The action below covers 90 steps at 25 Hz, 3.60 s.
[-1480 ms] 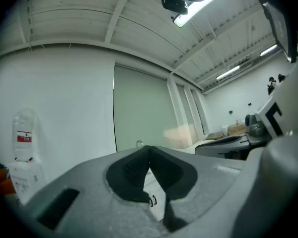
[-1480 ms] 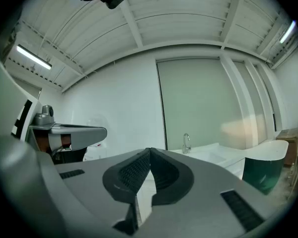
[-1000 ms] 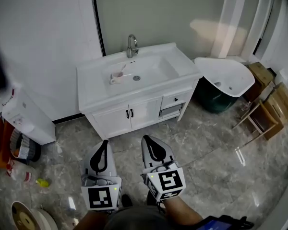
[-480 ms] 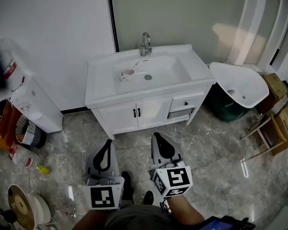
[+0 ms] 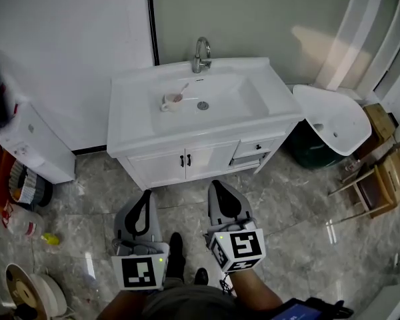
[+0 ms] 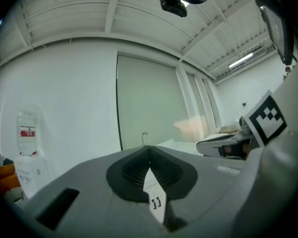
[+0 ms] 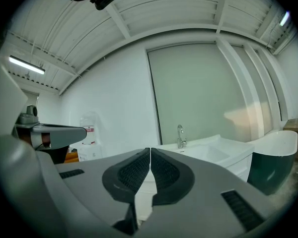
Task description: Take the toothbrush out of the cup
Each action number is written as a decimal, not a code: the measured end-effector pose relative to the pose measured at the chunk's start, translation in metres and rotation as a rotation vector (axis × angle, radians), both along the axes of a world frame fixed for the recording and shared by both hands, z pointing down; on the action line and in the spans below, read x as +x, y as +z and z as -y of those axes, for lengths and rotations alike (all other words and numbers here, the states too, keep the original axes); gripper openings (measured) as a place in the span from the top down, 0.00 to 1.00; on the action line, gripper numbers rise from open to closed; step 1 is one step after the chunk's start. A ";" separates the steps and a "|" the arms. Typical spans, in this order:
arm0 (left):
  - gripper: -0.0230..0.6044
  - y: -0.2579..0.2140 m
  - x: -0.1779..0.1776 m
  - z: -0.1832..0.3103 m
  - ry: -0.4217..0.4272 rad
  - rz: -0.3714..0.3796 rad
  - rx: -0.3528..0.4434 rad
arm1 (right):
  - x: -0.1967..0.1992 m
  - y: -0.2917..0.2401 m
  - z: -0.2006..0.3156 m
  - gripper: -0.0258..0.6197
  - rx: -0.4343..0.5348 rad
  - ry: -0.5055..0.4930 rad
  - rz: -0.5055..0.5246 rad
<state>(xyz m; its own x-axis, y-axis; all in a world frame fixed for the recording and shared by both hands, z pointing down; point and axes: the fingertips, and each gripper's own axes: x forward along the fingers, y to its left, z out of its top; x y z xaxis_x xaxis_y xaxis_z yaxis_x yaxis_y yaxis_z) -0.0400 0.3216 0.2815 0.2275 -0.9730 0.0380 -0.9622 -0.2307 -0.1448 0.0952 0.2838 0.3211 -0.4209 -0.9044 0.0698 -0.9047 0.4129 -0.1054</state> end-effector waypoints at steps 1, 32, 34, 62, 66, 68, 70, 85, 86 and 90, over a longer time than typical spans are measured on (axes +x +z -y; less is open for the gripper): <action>0.95 0.001 -0.003 0.013 0.005 0.000 -0.004 | -0.003 0.002 0.012 0.94 -0.003 0.005 -0.004; 0.95 -0.002 -0.051 0.230 0.116 -0.019 0.010 | -0.056 -0.024 0.211 0.94 0.073 0.090 -0.028; 0.95 0.000 -0.042 0.245 0.114 -0.013 0.001 | -0.047 -0.020 0.225 0.94 0.063 0.090 -0.018; 0.95 -0.019 -0.014 0.435 -0.161 0.111 0.003 | -0.005 -0.021 0.464 0.94 0.022 -0.124 0.098; 0.95 -0.011 -0.024 0.447 -0.173 0.076 -0.022 | -0.018 -0.015 0.476 0.94 0.012 -0.140 0.075; 0.95 -0.005 -0.029 0.455 -0.171 0.070 -0.030 | -0.024 -0.008 0.484 0.94 0.000 -0.144 0.061; 0.95 0.001 -0.035 0.466 -0.166 0.081 -0.035 | -0.032 0.000 0.493 0.94 -0.017 -0.147 0.048; 0.95 0.068 -0.061 0.551 -0.080 0.045 -0.152 | -0.073 0.108 0.556 0.94 -0.268 -0.140 0.007; 0.95 0.075 -0.061 0.555 -0.071 0.049 -0.164 | -0.074 0.117 0.559 0.94 -0.287 -0.140 0.007; 0.95 0.105 -0.063 0.572 -0.047 0.038 -0.229 | -0.080 0.153 0.571 0.94 -0.362 -0.139 0.025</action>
<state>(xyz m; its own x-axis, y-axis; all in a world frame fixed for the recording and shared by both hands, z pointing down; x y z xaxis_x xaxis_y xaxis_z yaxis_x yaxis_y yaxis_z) -0.1032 -0.2499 0.3861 0.1768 -0.9475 0.2663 -0.9675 -0.2171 -0.1301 0.0151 -0.2868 0.4742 -0.5429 -0.7576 0.3624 -0.8383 0.4631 -0.2877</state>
